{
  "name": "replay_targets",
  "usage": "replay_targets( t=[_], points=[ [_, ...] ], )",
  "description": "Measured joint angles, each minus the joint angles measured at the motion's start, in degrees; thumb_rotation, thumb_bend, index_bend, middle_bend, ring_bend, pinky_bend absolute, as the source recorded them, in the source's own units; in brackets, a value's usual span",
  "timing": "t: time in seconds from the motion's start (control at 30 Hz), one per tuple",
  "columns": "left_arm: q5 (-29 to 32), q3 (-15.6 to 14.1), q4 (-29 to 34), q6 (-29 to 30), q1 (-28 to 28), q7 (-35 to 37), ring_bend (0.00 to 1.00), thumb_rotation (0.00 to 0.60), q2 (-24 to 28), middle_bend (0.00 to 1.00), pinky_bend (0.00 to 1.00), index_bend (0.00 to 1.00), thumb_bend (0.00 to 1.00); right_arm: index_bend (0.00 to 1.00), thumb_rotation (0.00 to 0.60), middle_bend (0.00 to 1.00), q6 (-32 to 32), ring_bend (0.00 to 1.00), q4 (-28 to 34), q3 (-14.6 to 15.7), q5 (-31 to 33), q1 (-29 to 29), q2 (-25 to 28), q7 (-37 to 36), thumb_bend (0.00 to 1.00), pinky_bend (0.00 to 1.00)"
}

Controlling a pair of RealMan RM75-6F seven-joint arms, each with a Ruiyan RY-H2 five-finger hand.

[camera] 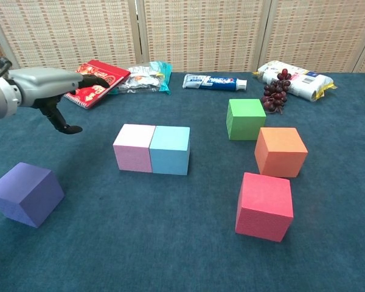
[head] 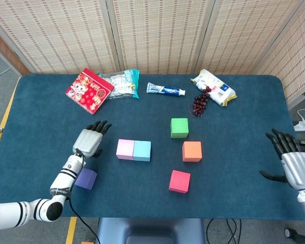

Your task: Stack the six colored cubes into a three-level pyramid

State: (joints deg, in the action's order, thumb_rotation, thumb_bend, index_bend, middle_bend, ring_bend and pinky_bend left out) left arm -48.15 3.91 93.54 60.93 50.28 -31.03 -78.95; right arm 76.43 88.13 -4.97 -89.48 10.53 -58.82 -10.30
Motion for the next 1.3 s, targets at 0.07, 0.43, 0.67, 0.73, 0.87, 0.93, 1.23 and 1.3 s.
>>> replay_targets(
  t=[0.07,0.43,0.67,0.73,0.87,0.93,1.23,1.3],
  points=[
    [-2.5,-0.2,0.6,1.8,-1.7,2.2,0.01,0.6,0.9,0.0,0.18,0.03,0.33,0.12,0.6,0.22,-4.2,0.15,0.1,-0.2,-0.2,2.9,-0.7,-0.4,0.09,0.36],
    [-18.1,-2.4,4.0,11.2,-11.4,13.6,0.0,0.6,7.0,0.0,0.18,0.09,0.33,0.26,0.6,0.3,-24.7,0.24,-1.3,-3.4,5.2,19.6,-11.3,2.4,0.09,0.44],
    [-25.2,-3.9,5.9,12.9,-15.7,20.7,0.01,0.6,11.1,0.0,0.17,0.09,0.33,0.28,0.6,0.31,-29.8,0.25,-5.1,-4.5,12.7,23.5,-17.0,9.9,0.09,0.45],
    [-26.5,-4.0,6.1,12.9,-16.6,22.0,0.0,0.6,11.8,0.0,0.17,0.09,0.33,0.28,0.6,0.32,-30.4,0.26,-6.1,-4.5,14.3,24.0,-18.0,11.1,0.09,0.45],
    [-27.4,-3.6,6.1,12.5,-17.4,23.0,0.01,0.6,12.2,0.0,0.17,0.09,0.33,0.31,0.6,0.35,-31.1,0.29,-7.6,-4.4,16.2,24.8,-19.5,12.0,0.09,0.46],
    [-27.8,-3.2,6.1,12.2,-17.7,23.4,0.0,0.6,12.2,0.0,0.17,0.09,0.33,0.33,0.6,0.38,-31.2,0.31,-8.2,-4.3,16.9,25.1,-20.2,12.4,0.09,0.47],
    [-28.6,-2.0,5.9,10.8,-18.6,24.1,0.0,0.6,11.9,0.0,0.17,0.09,0.33,0.48,0.6,0.47,-30.2,0.41,-9.8,-4.0,18.8,25.3,-22.4,12.8,0.11,0.53],
    [-28.8,-1.6,5.8,10.9,-18.9,24.4,0.01,0.6,11.9,0.0,0.17,0.09,0.33,0.5,0.6,0.48,-29.5,0.43,-9.7,-4.0,18.9,25.3,-22.8,13.0,0.15,0.54]
  ],
)
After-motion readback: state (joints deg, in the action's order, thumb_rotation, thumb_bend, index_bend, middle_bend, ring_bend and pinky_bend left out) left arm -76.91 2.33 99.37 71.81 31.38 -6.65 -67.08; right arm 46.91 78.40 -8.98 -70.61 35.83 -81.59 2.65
